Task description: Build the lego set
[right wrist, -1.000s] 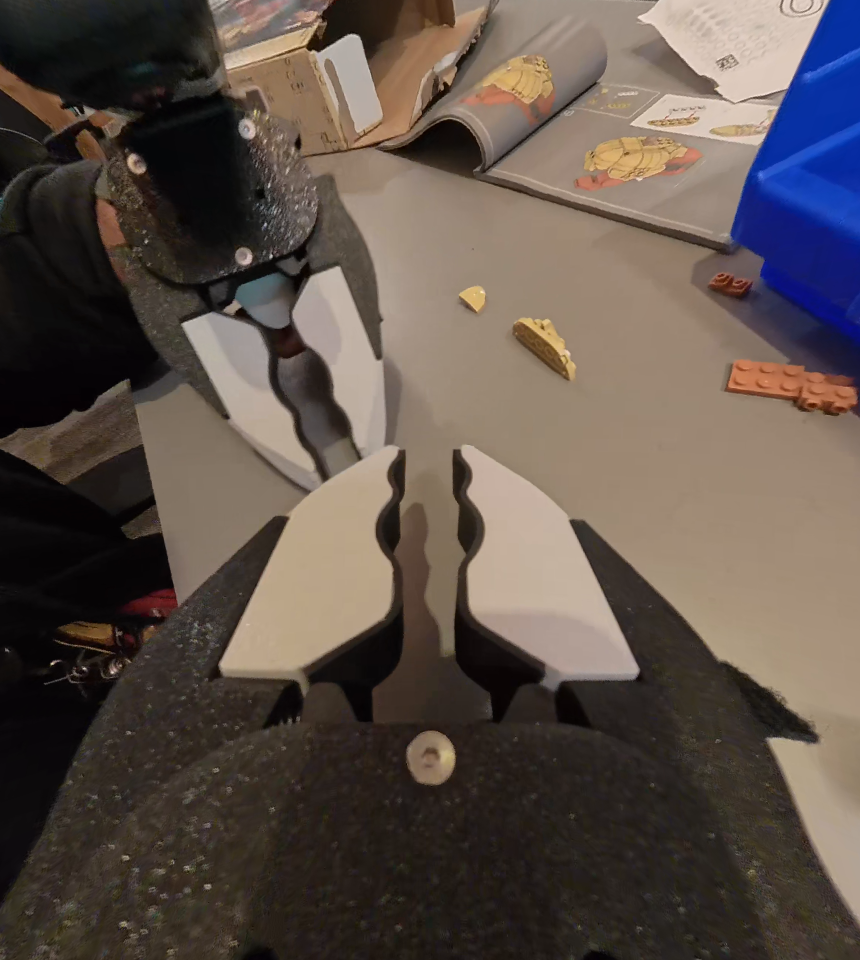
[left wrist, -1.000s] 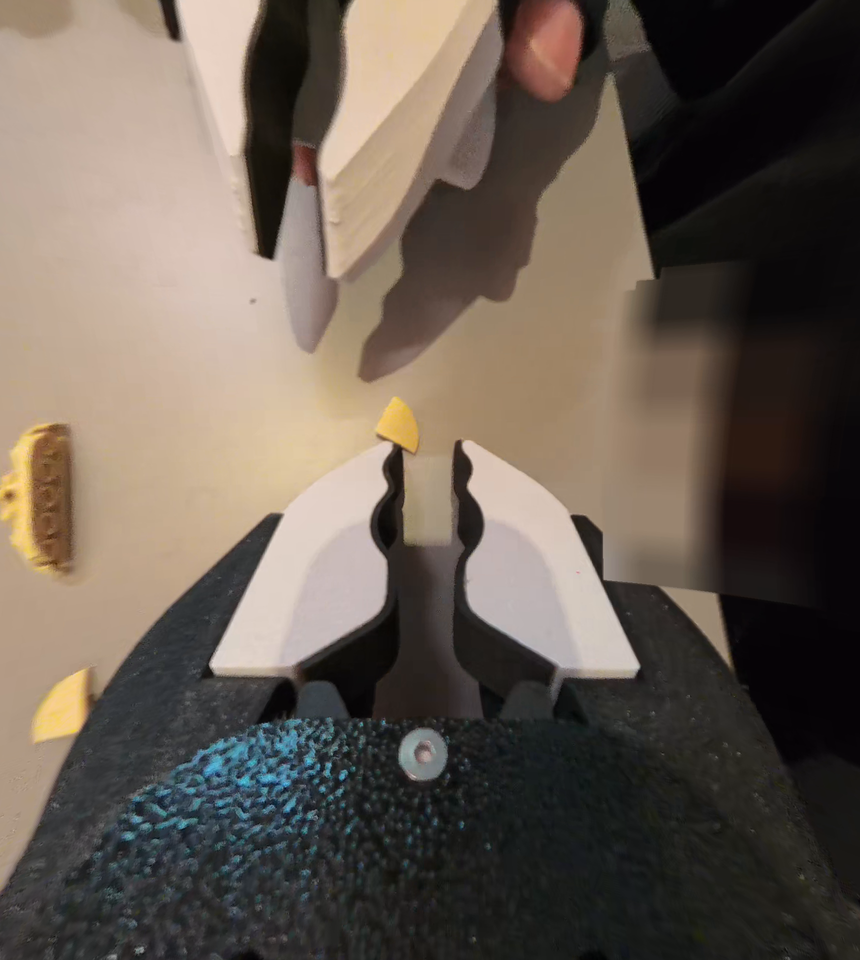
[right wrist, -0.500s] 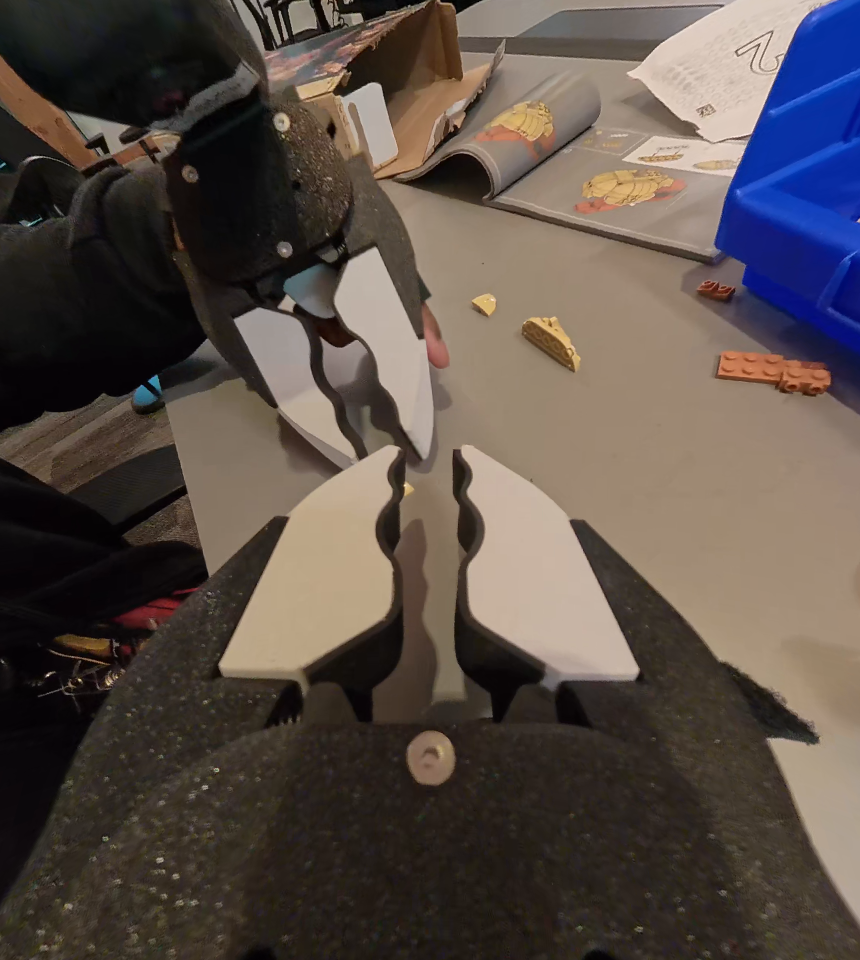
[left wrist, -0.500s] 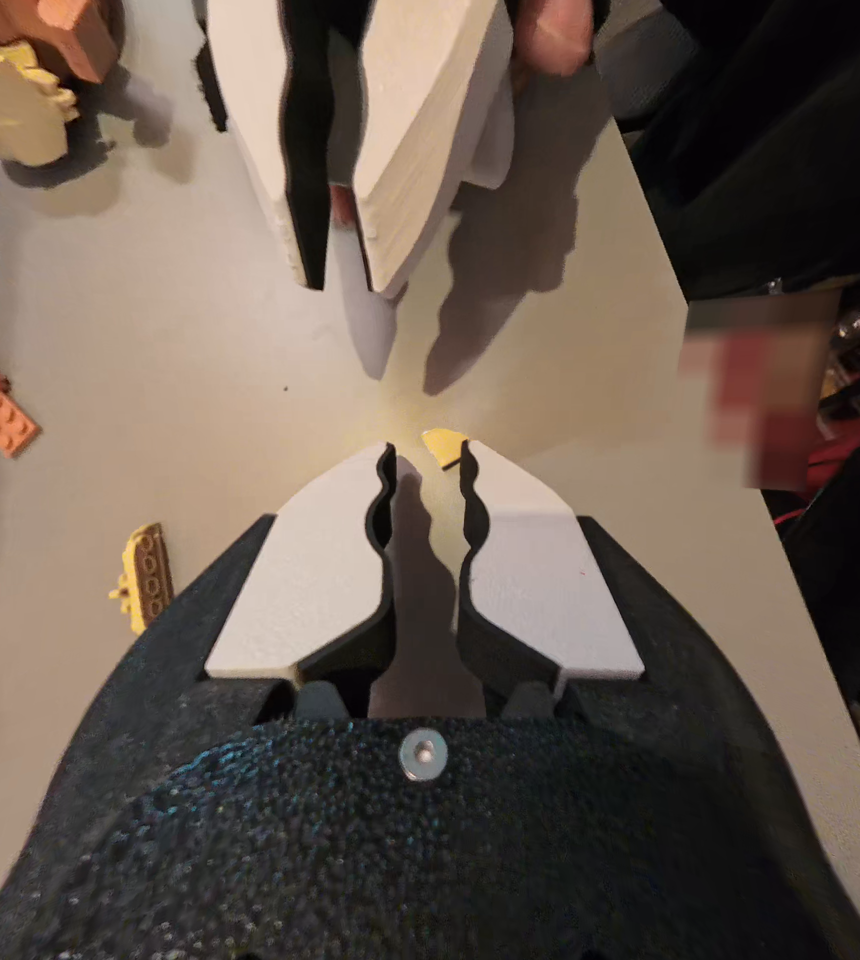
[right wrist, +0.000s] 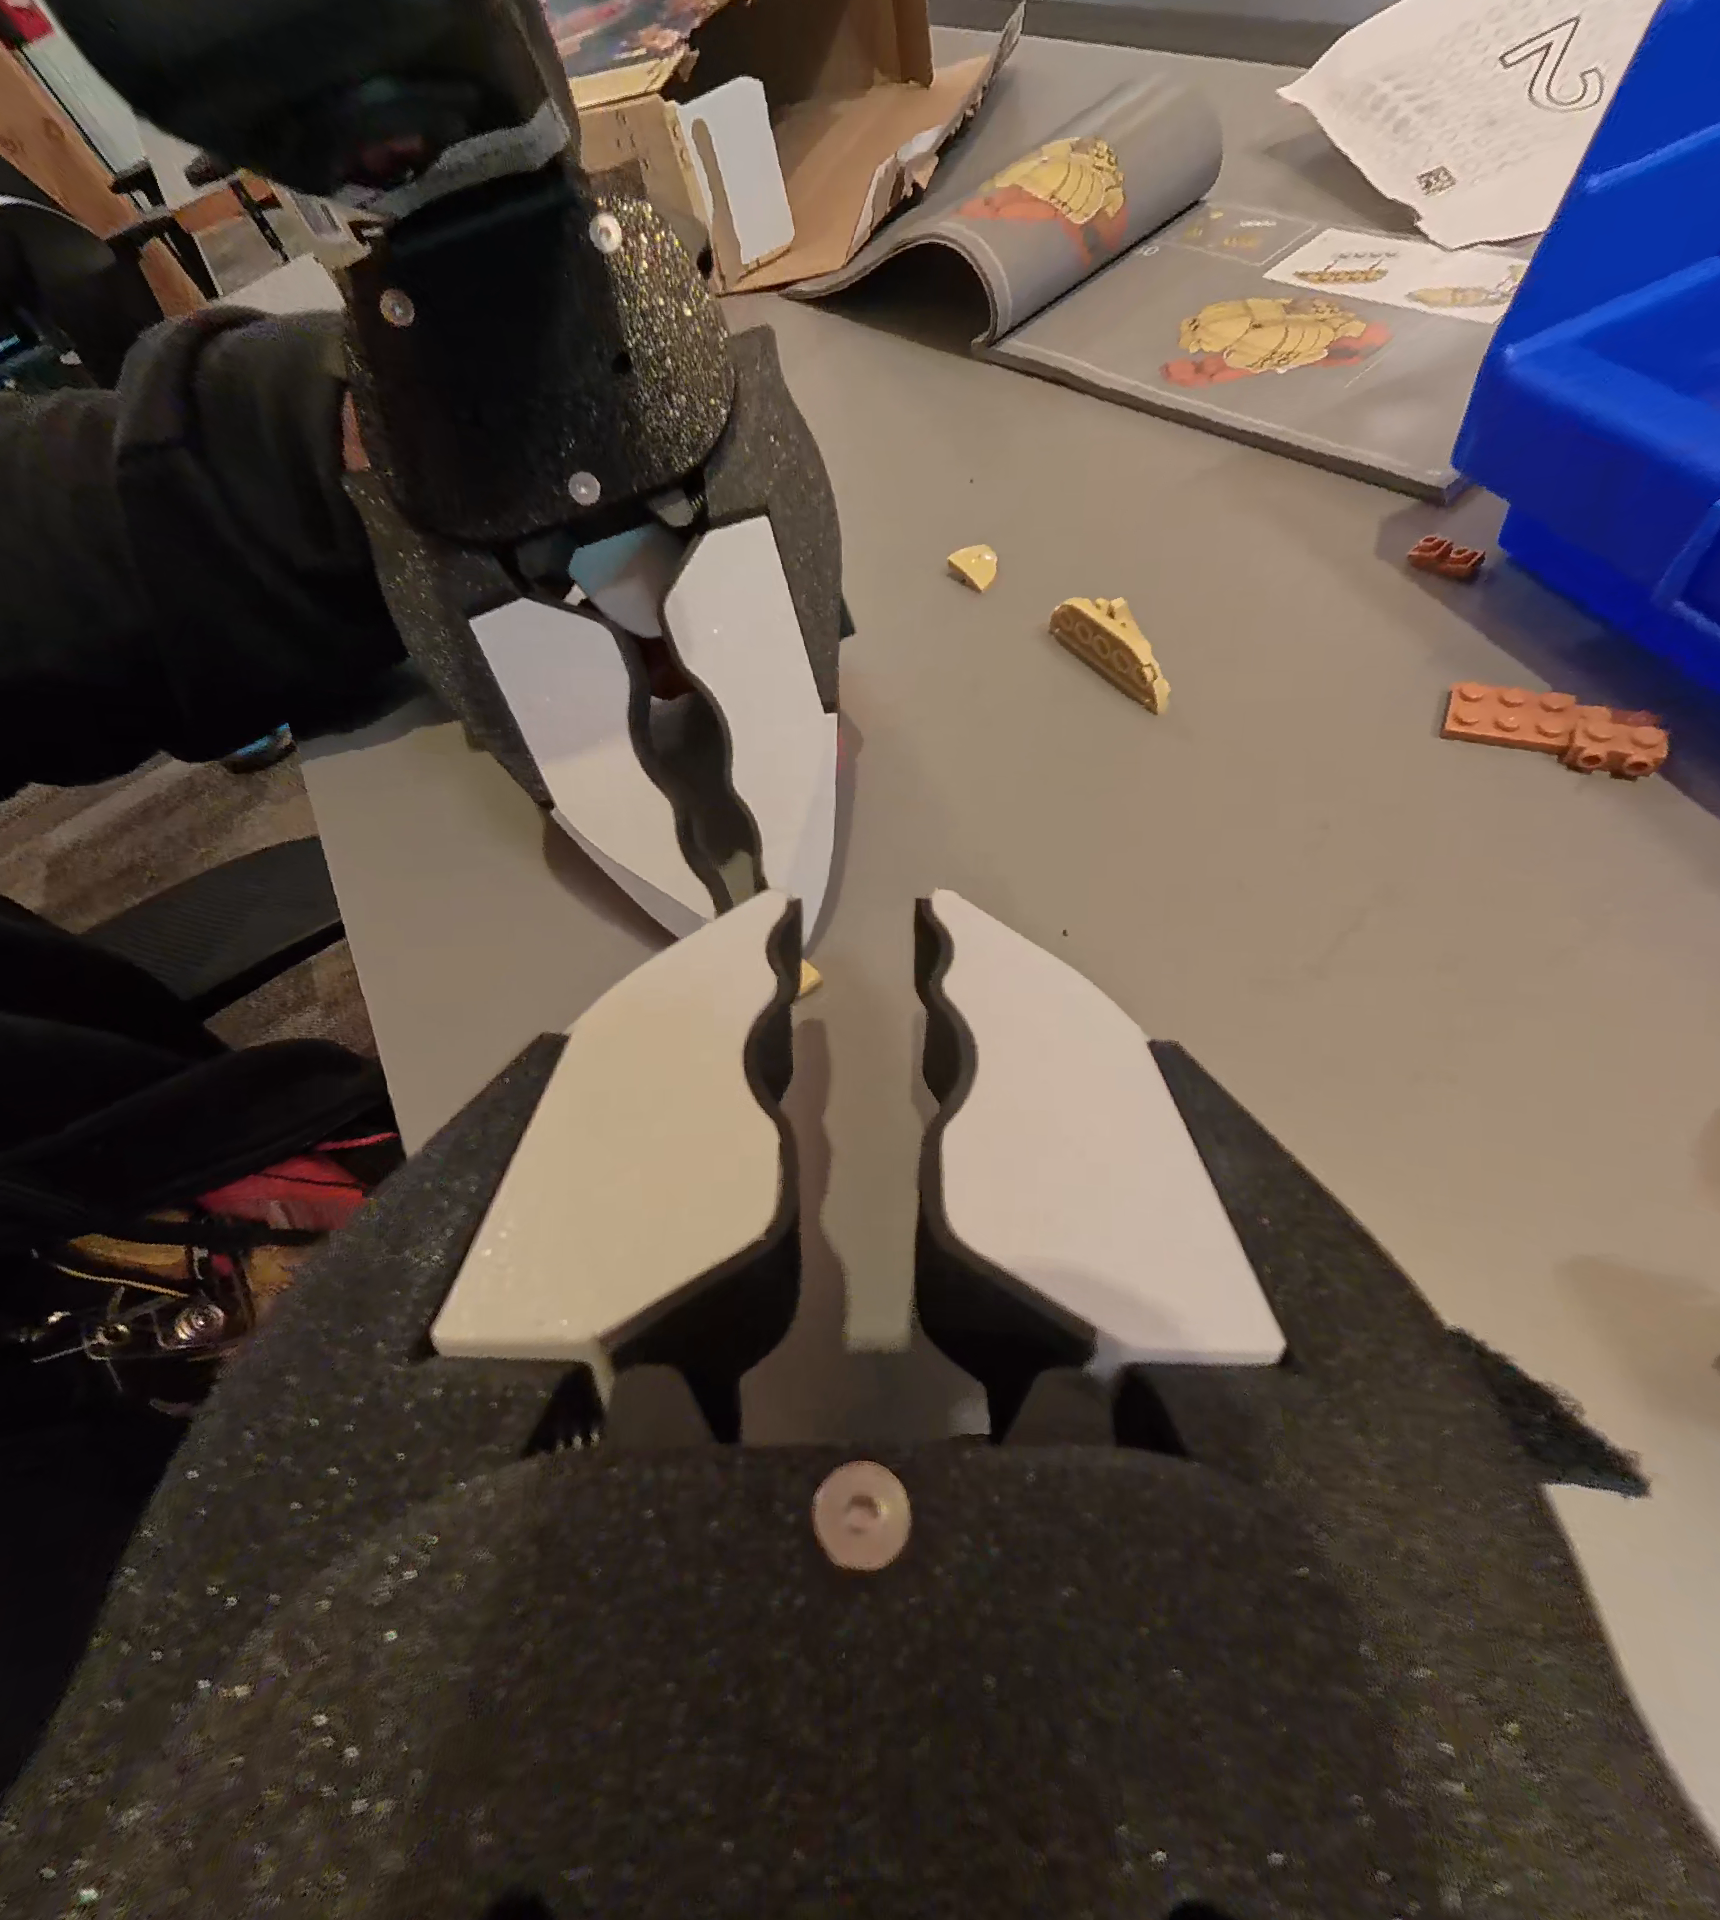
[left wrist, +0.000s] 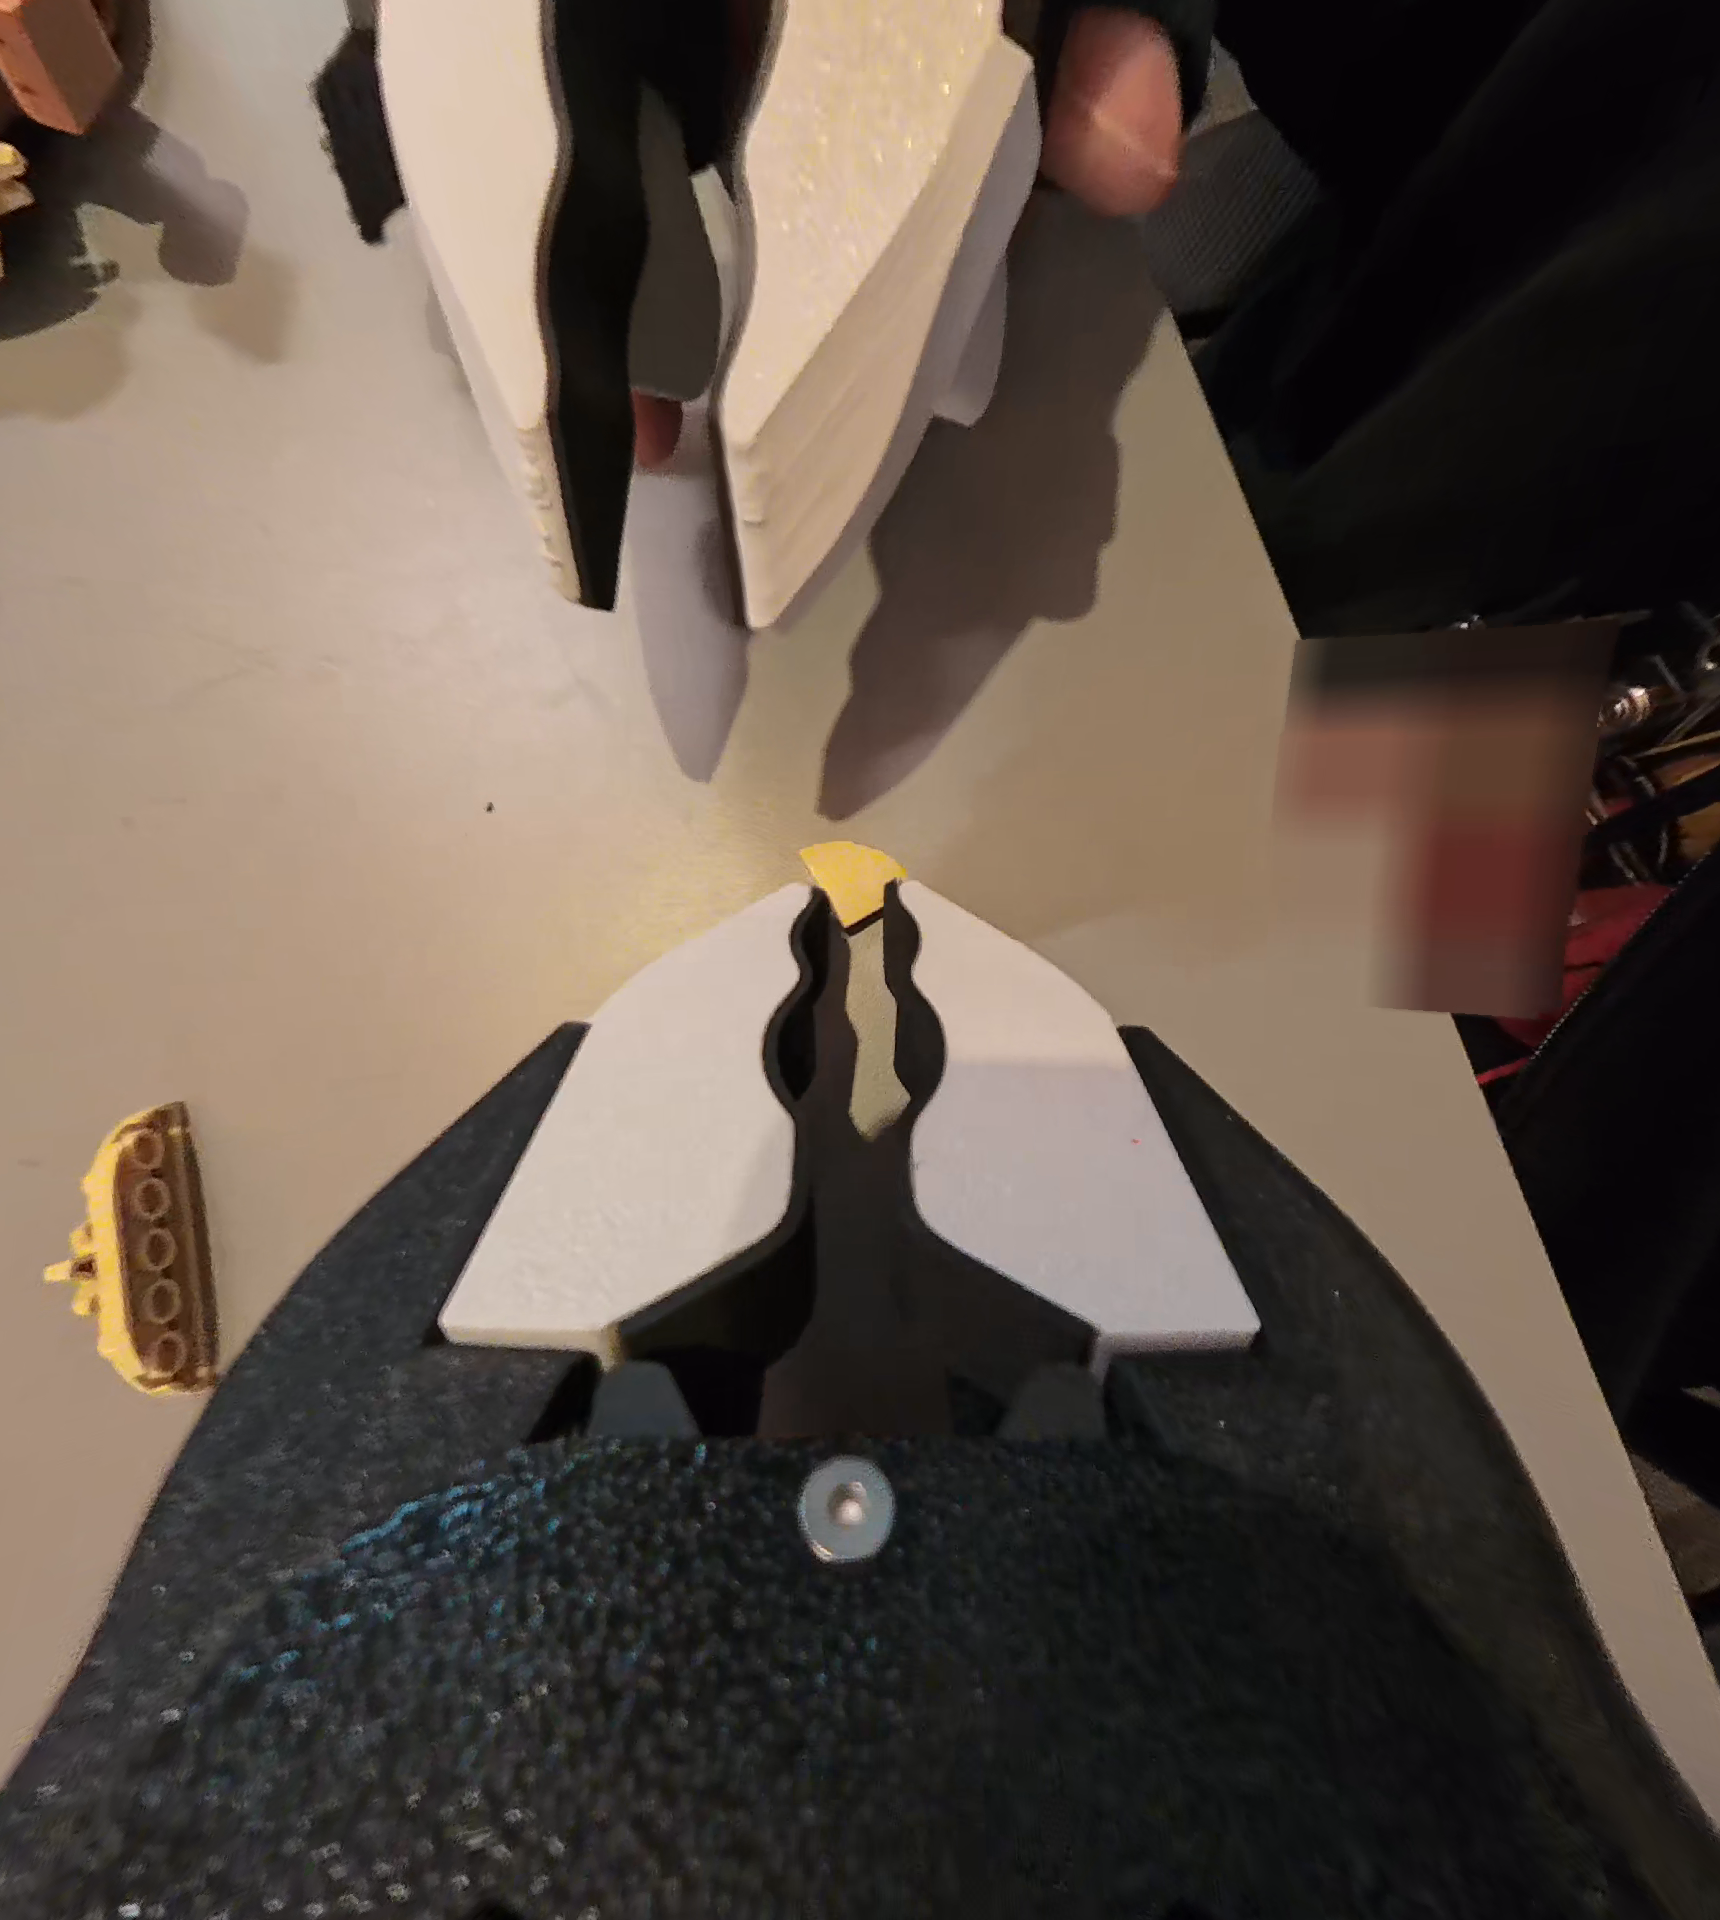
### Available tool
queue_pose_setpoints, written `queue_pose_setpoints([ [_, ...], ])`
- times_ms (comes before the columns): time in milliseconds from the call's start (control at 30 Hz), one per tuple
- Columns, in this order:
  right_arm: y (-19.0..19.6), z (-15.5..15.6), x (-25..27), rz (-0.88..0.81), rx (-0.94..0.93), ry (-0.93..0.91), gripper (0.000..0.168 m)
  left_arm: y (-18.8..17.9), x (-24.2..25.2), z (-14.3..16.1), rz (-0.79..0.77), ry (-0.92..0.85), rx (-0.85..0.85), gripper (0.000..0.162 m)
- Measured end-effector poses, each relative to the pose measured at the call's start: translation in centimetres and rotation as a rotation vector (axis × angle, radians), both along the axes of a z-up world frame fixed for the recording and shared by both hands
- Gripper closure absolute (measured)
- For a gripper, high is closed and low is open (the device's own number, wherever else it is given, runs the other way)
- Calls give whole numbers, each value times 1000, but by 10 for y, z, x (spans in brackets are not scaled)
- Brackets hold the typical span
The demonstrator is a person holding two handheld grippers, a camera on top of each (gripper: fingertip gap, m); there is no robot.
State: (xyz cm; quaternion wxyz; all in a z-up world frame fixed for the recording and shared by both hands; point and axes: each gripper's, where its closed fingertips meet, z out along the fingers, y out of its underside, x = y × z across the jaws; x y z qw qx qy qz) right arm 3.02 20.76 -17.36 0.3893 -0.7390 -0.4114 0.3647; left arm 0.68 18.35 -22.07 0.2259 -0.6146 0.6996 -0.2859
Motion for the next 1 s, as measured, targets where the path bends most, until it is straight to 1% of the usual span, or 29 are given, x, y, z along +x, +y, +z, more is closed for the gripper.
queue_pose_setpoints([
  [33,1,-1,1,2,11,-12,148,0,0,0,10,-4,-8,154],
  [67,1,-2,2,7,24,-24,147,0,0,1,18,-10,-19,162],
  [200,2,-9,6,30,58,-95,145,3,-1,4,64,-24,-56,162],
  [267,1,-12,7,43,73,-129,144,5,-2,3,78,-16,-50,155],
  [367,0,-14,8,57,80,-142,144,-1,-2,6,49,-24,-38,147],
  [533,0,-13,8,62,78,-131,144,-12,2,5,-20,10,88,136],
  [633,1,-13,7,64,75,-130,144,-8,7,2,-8,56,138,131],
  [767,-1,-15,6,75,82,-138,144,-7,12,-1,-21,67,143,133],
  [833,-2,-15,6,77,83,-139,144,-9,13,-2,-39,61,126,143],
  [867,-2,-15,6,76,84,-137,144,-10,14,-2,-43,56,121,145],
  [1000,-4,-11,7,96,118,-119,144,-11,16,-2,-38,32,86,146],
])
